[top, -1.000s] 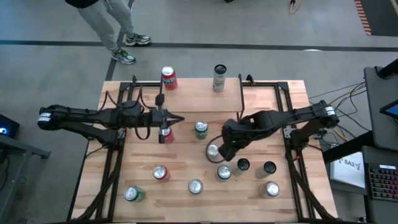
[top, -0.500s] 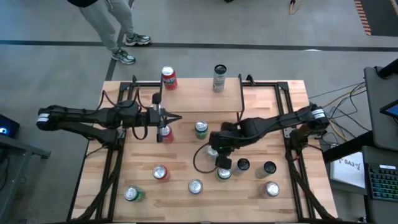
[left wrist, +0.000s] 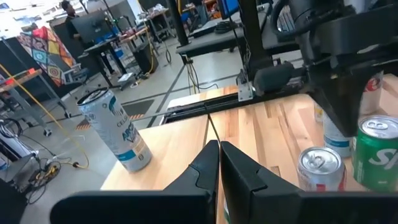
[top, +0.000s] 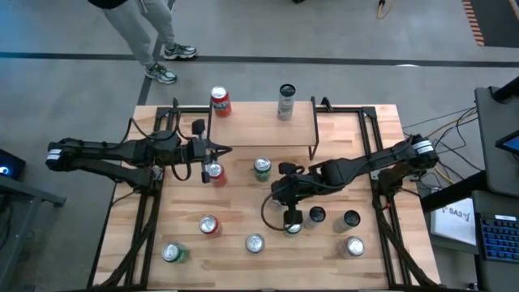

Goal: Place canned beverage on shelf
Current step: Put the silver soda can on the shelf

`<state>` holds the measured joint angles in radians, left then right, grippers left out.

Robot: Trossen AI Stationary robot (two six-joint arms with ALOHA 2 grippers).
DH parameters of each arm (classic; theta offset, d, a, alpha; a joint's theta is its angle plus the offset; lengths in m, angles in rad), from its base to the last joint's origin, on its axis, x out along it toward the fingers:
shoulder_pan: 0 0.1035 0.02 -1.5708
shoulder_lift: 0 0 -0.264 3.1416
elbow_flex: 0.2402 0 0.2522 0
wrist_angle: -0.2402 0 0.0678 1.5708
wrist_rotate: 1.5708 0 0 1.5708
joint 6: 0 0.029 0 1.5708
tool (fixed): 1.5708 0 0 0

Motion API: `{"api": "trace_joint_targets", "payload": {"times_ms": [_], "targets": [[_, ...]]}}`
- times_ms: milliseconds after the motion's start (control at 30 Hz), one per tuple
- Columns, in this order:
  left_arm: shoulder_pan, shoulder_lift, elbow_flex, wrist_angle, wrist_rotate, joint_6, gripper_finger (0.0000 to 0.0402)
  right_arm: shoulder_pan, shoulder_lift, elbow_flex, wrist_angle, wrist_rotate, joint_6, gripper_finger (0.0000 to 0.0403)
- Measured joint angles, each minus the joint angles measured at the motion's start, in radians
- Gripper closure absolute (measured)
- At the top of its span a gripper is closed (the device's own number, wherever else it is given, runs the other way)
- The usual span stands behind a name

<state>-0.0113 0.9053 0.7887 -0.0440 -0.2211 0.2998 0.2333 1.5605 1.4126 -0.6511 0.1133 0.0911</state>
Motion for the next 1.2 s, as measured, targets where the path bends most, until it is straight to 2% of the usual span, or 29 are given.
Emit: {"api": "trace_joint_targets", "payload": {"times_ms": [200, 433, 600, 767, 1033, 1200], "targets": [[0.000, 0.002, 0.000, -0.004, 0.000, -0.029, 0.0402, -0.001, -0.049, -0.082, 0.008, 0.052, 0.018, 0.0394], [0.000, 0.007, 0.000, -0.002, 0.000, -0.047, 0.0402, -0.003, -0.047, -0.090, 0.007, 0.081, 0.003, 0.0394], [0.000, 0.007, 0.000, -0.002, 0.000, -0.052, 0.0402, -0.014, -0.047, -0.090, -0.018, 0.162, 0.140, 0.0378], [0.000, 0.008, 0.000, -0.002, 0.000, -0.056, 0.0402, -0.021, -0.039, -0.088, -0.047, 0.175, 0.204, 0.0304], [0.000, 0.008, 0.000, -0.002, 0.001, -0.076, 0.0402, -0.023, -0.037, -0.071, -0.037, 0.183, 0.232, 0.0120], [0.000, 0.008, 0.000, -0.002, 0.002, -0.090, 0.0402, -0.001, 0.006, -0.076, -0.024, 0.173, 0.227, 0.0051]]}}
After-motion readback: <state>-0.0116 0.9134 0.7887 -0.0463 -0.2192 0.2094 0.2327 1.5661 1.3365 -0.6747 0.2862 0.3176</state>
